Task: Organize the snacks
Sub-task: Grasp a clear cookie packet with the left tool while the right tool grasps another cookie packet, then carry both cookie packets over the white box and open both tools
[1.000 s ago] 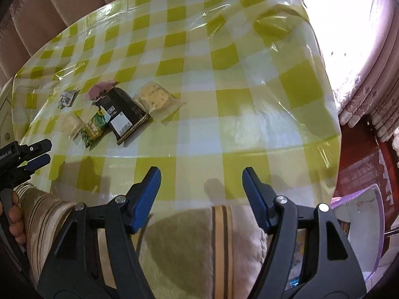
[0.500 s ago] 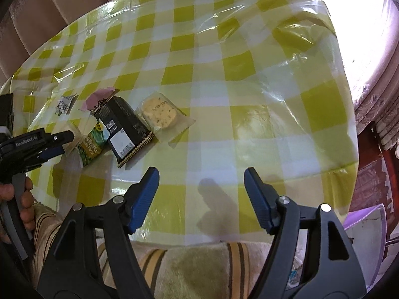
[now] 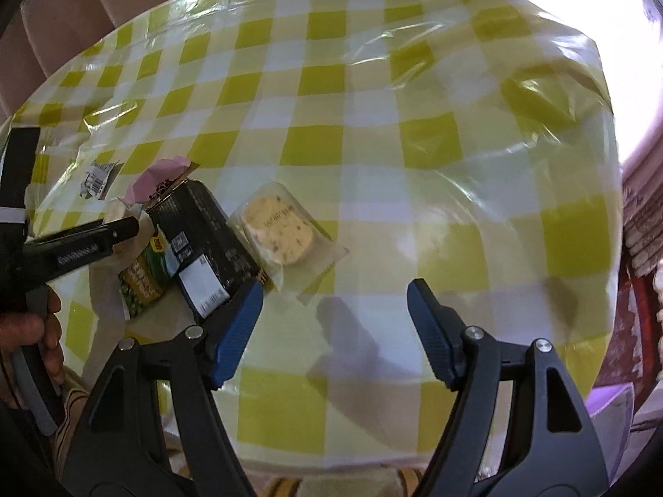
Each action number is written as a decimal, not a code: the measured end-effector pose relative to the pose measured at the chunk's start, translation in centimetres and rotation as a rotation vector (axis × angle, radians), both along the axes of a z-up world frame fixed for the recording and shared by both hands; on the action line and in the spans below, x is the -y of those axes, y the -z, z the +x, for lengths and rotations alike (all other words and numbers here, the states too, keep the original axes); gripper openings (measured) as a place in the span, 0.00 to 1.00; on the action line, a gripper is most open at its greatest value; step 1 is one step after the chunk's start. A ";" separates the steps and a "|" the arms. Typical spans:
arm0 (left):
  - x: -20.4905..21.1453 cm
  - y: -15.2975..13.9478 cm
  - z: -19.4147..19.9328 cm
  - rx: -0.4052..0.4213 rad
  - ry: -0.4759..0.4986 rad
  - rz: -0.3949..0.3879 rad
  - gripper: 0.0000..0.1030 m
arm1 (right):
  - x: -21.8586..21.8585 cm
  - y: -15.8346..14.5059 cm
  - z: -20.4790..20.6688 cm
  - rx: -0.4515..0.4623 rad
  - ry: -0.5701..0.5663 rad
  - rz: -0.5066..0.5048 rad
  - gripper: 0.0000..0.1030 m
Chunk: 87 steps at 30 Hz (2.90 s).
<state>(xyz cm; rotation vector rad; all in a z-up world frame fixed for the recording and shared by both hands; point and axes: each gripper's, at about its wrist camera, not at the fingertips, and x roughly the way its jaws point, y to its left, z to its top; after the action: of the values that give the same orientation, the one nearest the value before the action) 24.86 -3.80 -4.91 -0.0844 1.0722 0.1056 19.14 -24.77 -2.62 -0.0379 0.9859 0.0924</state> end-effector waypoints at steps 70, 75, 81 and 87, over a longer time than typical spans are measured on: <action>14.6 -8.7 -14.8 0.187 0.336 -0.241 0.36 | 10.1 -1.8 -12.4 0.025 0.183 0.045 0.39; 19.3 -8.6 -16.2 0.161 0.447 -0.261 0.36 | 15.5 -1.4 -15.4 0.013 0.286 0.044 0.39; 24.1 -8.5 -17.6 0.135 0.571 -0.283 0.36 | 20.9 -0.7 -18.2 -0.006 0.403 0.039 0.39; 27.7 -8.1 -18.8 0.098 0.676 -0.312 0.36 | 24.7 -0.1 -20.4 -0.028 0.486 0.041 0.39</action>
<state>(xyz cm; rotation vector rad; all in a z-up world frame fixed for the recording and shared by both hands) 6.02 -31.48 3.21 -0.0039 0.9635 -0.6696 -1.23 -49.48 -2.57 0.2410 0.9969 -0.3330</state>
